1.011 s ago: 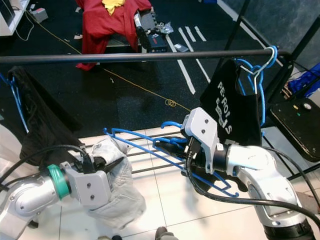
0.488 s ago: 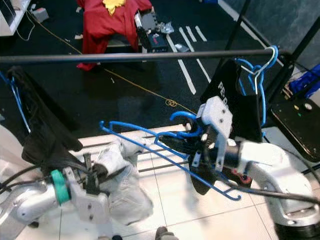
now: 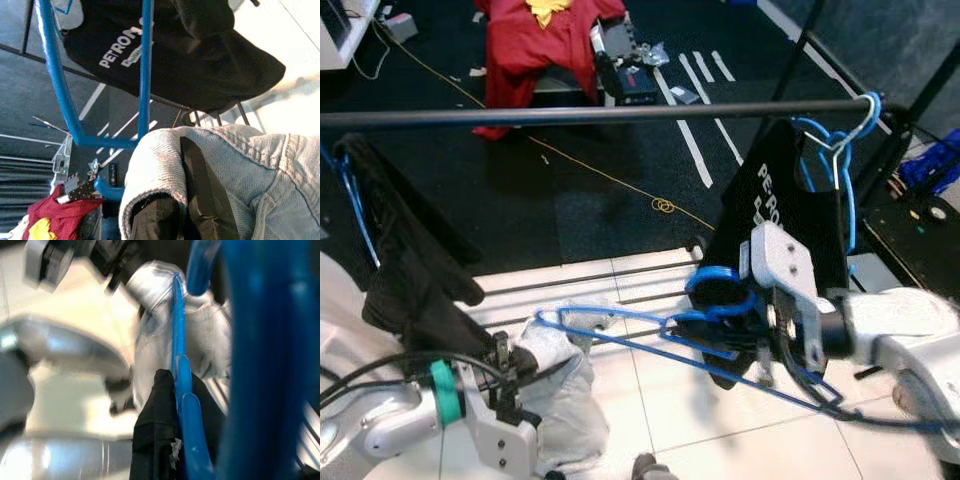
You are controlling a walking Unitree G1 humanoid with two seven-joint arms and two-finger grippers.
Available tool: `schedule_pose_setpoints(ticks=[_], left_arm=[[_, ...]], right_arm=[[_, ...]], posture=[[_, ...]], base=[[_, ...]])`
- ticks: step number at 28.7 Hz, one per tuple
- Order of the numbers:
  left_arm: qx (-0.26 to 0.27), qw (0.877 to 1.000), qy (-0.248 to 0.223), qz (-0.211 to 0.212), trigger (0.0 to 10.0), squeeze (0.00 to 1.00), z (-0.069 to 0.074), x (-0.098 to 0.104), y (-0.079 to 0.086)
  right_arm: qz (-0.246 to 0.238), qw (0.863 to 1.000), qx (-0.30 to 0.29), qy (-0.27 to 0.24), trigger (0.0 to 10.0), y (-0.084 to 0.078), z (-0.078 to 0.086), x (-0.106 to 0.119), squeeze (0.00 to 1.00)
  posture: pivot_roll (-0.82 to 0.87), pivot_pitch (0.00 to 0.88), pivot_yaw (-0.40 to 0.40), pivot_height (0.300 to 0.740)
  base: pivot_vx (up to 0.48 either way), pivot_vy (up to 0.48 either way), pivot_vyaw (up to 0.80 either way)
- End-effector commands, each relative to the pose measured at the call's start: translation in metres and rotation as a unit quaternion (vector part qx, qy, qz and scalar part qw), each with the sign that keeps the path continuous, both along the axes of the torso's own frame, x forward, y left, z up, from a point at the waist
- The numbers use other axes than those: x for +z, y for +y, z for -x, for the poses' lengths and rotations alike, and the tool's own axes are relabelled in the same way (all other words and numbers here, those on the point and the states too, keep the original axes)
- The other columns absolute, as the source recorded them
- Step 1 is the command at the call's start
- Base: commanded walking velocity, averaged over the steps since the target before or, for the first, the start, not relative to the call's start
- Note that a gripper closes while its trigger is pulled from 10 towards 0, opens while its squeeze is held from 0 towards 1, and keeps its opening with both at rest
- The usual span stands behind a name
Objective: Hang hanger
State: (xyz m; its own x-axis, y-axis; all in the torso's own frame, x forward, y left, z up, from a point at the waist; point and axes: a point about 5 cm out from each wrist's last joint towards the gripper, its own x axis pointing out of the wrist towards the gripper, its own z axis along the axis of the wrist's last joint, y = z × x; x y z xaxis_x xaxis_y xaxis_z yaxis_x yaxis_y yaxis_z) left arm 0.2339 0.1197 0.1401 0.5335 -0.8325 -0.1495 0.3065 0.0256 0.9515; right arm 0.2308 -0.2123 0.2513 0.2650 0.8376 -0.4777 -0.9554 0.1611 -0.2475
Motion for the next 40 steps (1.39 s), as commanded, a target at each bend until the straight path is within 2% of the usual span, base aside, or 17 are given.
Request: schedule_pose_setpoints(ticks=[1, 4, 5, 8, 10, 11, 13, 14, 20, 25, 28, 32, 33, 40], left_arm=[[-0.017, 1.0, -0.007, 0.011, 10.0, 0.0, 0.003, -0.001, -0.004], [-0.023, 1.0, -0.01, 0.014, 10.0, 0.0, 0.002, -0.003, -0.005], [-0.028, 0.999, -0.011, 0.018, 10.0, 0.0, 0.002, -0.005, -0.007], [-0.028, 0.999, -0.011, 0.018, 10.0, 0.0, 0.002, -0.005, -0.007], [-0.032, 0.999, -0.015, 0.027, 10.0, 0.0, 0.001, -0.005, -0.011], [-0.032, 0.999, -0.015, 0.027, 10.0, 0.0, 0.001, -0.005, -0.011], [-0.027, 0.999, -0.02, 0.035, 10.0, 0.0, 0.0, -0.004, -0.012], [-0.026, 0.999, -0.02, 0.035, 10.0, 0.0, 0.0, -0.004, -0.012], [-0.021, 0.999, -0.02, 0.037, 10.0, 0.0, 0.001, -0.006, -0.01], [-0.021, 0.999, -0.021, 0.036, 10.0, 0.0, 0.001, -0.007, -0.009], [-0.015, 0.999, -0.026, 0.034, 10.0, 0.0, -0.004, -0.006, -0.007], [-0.011, 0.999, -0.028, 0.034, 10.0, 0.0, -0.006, -0.006, -0.006], [-0.003, 0.999, -0.034, 0.035, 10.0, 0.0, -0.011, -0.003, -0.003], [-0.007, 0.999, -0.04, 0.032, 10.0, 0.0, -0.016, 0.002, -0.001]], right_arm=[[0.061, 0.998, 0.029, -0.009, 10.0, -0.002, 0.002, -0.002, 0.0], [0.089, 0.995, 0.04, -0.036, 10.0, -0.002, -0.003, 0.002, 0.0], [0.106, 0.99, 0.048, -0.073, 10.0, 0.003, -0.01, 0.007, 0.0], [0.106, 0.99, 0.048, -0.073, 10.0, 0.003, -0.01, 0.007, 0.0], [0.118, 0.98, 0.073, -0.145, 10.0, 0.021, -0.025, 0.018, 0.0], [0.118, 0.98, 0.073, -0.145, 10.0, 0.021, -0.025, 0.018, 0.0], [0.119, 0.967, 0.108, -0.199, 10.0, 0.039, -0.032, 0.025, 0.0], [0.114, 0.965, 0.114, -0.206, 10.0, 0.042, -0.032, 0.028, 0.0], [0.105, 0.958, 0.167, -0.209, 10.0, 0.046, -0.022, 0.045, 0.0], [0.135, 0.957, 0.194, -0.17, 10.0, 0.035, -0.009, 0.043, 0.0], [0.153, 0.962, 0.171, -0.151, 10.0, 0.02, -0.007, 0.036, 0.0], [0.156, 0.963, 0.156, -0.152, 10.0, 0.016, -0.008, 0.035, 0.0], [0.159, 0.966, 0.127, -0.162, 10.0, 0.009, -0.011, 0.035, 0.0], [0.148, 0.963, 0.108, -0.198, 10.0, 0.012, -0.017, 0.042, 0.0]], posture=[[-0.14, 0.165, 0.039, 0.74], [-0.14, 0.165, 0.039, 0.74], [-0.14, 0.165, 0.039, 0.74], [-0.14, 0.165, 0.039, 0.74], [-0.14, 0.167, 0.045, 0.74], [-0.14, 0.167, 0.045, 0.74], [-0.13, 0.166, 0.038, 0.74], [-0.13, 0.166, 0.038, 0.74], [-0.11, 0.164, 0.03, 0.74], [-0.12, 0.168, 0.028, 0.74], [-0.13, 0.172, 0.026, 0.74], [-0.13, 0.175, 0.027, 0.74], [-0.14, 0.179, 0.033, 0.74], [-0.15, 0.179, 0.049, 0.74]], base=[[0.0, 0.0, 0.0], [0.0, 0.0, 0.0], [0.0, 0.0, 0.0], [0.0, 0.0, 0.0], [0.0, 0.0, 0.0], [0.0, 0.0, 0.0], [0.0, 0.0, 0.0], [0.0, 0.0, 0.0], [0.0, 0.0, 0.0], [0.0, 0.0, 0.0], [0.0, 0.0, 0.0], [0.0, 0.0, 0.0], [0.0, 0.0, 0.0], [0.0, 0.0, 0.0]])
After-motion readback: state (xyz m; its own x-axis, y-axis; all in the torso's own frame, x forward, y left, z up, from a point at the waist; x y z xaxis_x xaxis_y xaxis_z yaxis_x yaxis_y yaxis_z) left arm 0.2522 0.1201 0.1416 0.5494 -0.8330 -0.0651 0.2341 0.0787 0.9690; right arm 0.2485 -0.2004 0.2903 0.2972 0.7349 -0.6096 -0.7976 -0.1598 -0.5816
